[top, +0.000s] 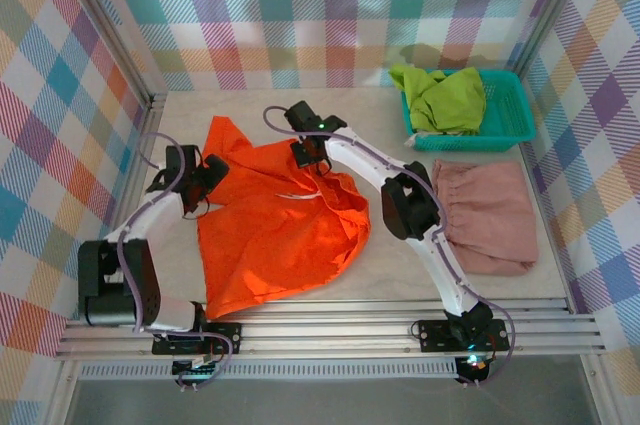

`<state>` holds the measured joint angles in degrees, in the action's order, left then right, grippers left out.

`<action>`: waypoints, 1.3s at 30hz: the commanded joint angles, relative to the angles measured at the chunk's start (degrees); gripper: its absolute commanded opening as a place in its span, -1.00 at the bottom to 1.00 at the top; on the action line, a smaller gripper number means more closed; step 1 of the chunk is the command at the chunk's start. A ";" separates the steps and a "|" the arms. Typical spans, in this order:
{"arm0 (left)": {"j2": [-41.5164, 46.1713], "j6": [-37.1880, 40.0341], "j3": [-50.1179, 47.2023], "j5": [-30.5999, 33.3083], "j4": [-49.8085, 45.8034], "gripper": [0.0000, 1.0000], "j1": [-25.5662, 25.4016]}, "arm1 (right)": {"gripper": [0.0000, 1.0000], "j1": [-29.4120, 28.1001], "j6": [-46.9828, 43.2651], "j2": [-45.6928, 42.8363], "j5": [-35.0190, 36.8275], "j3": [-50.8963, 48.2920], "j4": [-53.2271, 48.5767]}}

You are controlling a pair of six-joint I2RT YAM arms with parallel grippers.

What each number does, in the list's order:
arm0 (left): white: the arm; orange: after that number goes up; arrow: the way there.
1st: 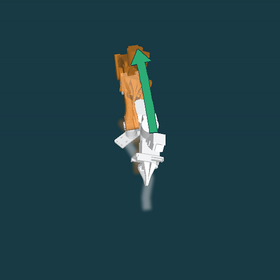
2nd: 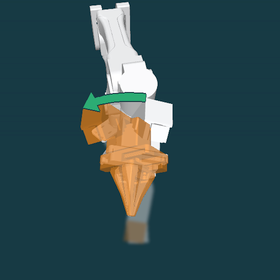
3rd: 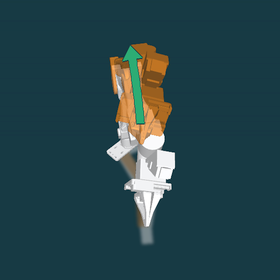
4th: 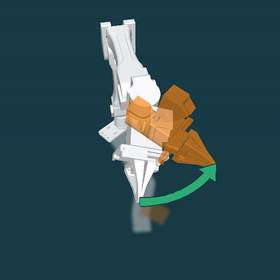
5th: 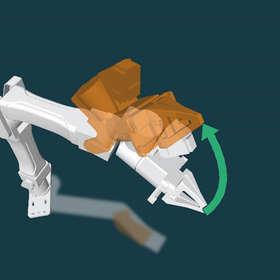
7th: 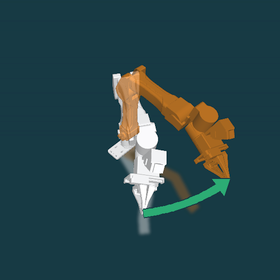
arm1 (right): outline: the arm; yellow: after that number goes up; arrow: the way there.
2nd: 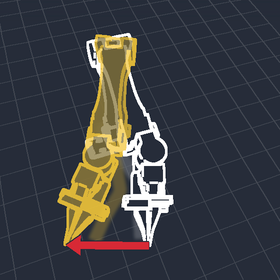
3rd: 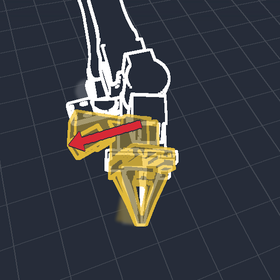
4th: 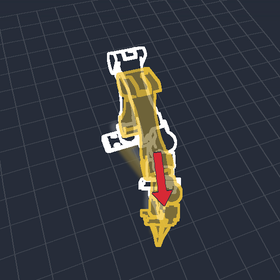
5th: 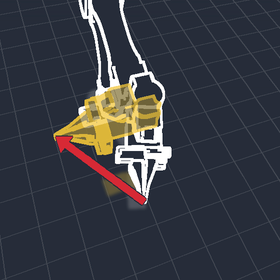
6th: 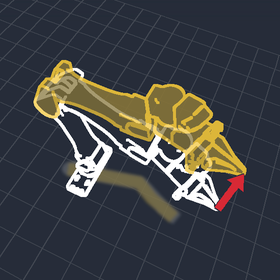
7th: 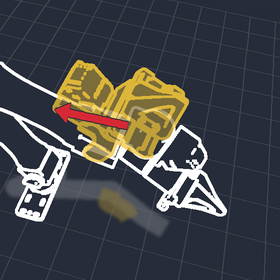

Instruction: Fold and stack the shorts

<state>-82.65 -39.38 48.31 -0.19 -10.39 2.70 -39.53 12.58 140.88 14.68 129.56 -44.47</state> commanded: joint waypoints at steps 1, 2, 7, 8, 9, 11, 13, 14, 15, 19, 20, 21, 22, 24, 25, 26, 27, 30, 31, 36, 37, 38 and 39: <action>-4.93 1.07 3.65 -1.92 -0.61 0.86 1.93 | -1.00 4.55 2.65 -6.67 -3.79 -2.78 2.25; -6.80 1.06 4.40 -2.31 -0.38 0.81 2.32 | -1.00 5.84 3.18 -8.40 -5.33 -4.92 3.90; -12.65 1.63 7.78 -2.86 -0.46 0.54 2.75 | -1.00 10.71 4.87 -14.62 -9.44 -13.39 10.30; -13.64 1.60 8.38 -2.64 -0.74 0.51 2.75 | -1.00 11.57 5.08 -14.87 -10.31 -14.02 10.58; -14.48 1.58 8.78 -2.17 -1.09 0.50 2.75 | -1.00 12.10 5.23 -14.84 -10.82 -14.23 10.55; -15.77 1.68 9.32 -1.40 -1.00 0.49 2.75 | -1.00 12.79 5.22 -14.58 -11.36 -14.33 10.24; -17.54 1.98 10.13 -1.48 -0.68 0.48 2.75 | -1.00 13.15 5.02 -14.19 -11.55 -14.33 10.19; -18.75 2.13 10.85 -1.67 -0.98 0.48 2.75 | -1.00 13.19 4.80 -13.93 -11.36 -14.20 10.11; -20.04 2.28 11.90 -1.98 -1.27 0.46 2.75 | -1.00 13.41 4.78 -13.70 -11.07 -14.12 9.85; -23.12 2.97 13.96 -2.36 -2.59 0.38 2.75 | -1.00 14.19 5.08 -13.05 -10.18 -13.70 9.14; -23.40 3.00 13.91 -1.76 -2.77 0.37 2.75 | -1.00 14.47 5.18 -12.93 -9.67 -13.72 9.05; -23.72 3.10 13.98 -1.36 -2.94 0.36 2.75 | -1.00 14.73 5.34 -12.75 -8.99 -13.66 8.90; -24.02 3.16 14.34 -1.07 -3.17 0.35 2.72 | -1.00 15.04 5.58 -12.56 -8.52 -13.55 8.71; -25.03 3.34 15.57 -1.20 -3.66 0.36 2.75 | -1.00 15.81 6.38 -11.55 -7.41 -12.92 7.88; -25.70 3.43 16.23 -1.57 -3.70 0.36 2.81 | -0.96 16.28 6.97 -10.90 -6.86 -12.31 7.11; -26.52 3.52 17.29 -2.00 -3.88 0.36 2.75 | -0.93 16.71 7.75 -10.07 -6.54 -11.54 6.34; -27.54 3.52 18.47 -2.38 -4.33 0.36 2.80 | -0.91 17.06 8.43 -9.33 -6.04 -10.82 5.46; -30.07 3.74 21.54 -4.05 -4.86 0.40 2.77 | -0.78 18.42 10.47 -7.21 -4.21 -8.65 3.85; -30.26 3.74 22.10 -4.40 -4.61 0.42 2.77 | -0.72 18.80 10.71 -6.51 -3.94 -7.83 3.46; -24.55 4.44 22.72 -6.27 -3.05 0.68 2.76 | 0.26 20.03 9.87 -3.40 -4.41 2.56 -2.36; -22.62 4.53 22.39 -6.63 -3.10 0.74 2.75 | 0.35 19.99 9.52 -3.61 -4.81 3.55 -3.14; -19.86 4.57 21.70 -7.17 -3.14 0.80 2.75 | 0.47 19.94 9.30 -4.48 -6.48 4.29 -3.67; -17.04 4.57 20.68 -7.94 -3.05 0.86 2.75 | 0.53 19.77 9.47 -5.85 -8.40 3.67 -3.72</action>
<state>-108.53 -35.42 69.95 -5.67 -12.53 4.67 -19.11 22.17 138.19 9.15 129.91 -44.75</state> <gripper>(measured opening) 0.913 0.745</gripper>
